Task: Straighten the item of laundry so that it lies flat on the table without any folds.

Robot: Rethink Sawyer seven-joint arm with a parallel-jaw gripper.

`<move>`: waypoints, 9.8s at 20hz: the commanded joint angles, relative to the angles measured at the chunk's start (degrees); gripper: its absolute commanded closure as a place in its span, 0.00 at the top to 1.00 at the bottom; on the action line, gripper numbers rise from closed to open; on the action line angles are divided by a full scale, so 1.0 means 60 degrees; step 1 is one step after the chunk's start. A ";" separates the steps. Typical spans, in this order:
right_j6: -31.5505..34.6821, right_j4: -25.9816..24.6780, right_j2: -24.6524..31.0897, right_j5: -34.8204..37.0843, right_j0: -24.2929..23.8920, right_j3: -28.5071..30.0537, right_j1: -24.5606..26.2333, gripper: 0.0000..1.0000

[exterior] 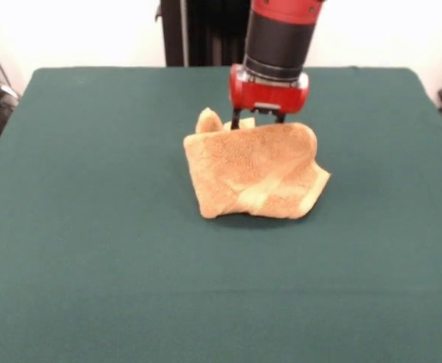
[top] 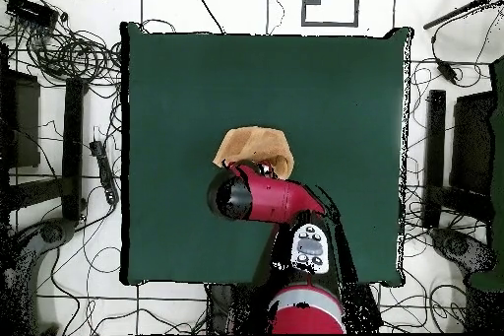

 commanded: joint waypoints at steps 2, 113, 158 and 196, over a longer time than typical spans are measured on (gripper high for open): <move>0.2437 0.0831 0.1693 -0.1553 -0.0165 -0.0515 0.0558 1.00; 0.5650 0.7062 -0.1147 -0.0469 0.2882 -0.0198 0.1453 1.00; 0.4467 0.4458 -0.2923 0.5832 0.3014 -0.0161 -0.0209 0.00; 0.3647 0.0671 -0.4474 0.6167 0.2668 0.0669 -0.2265 0.00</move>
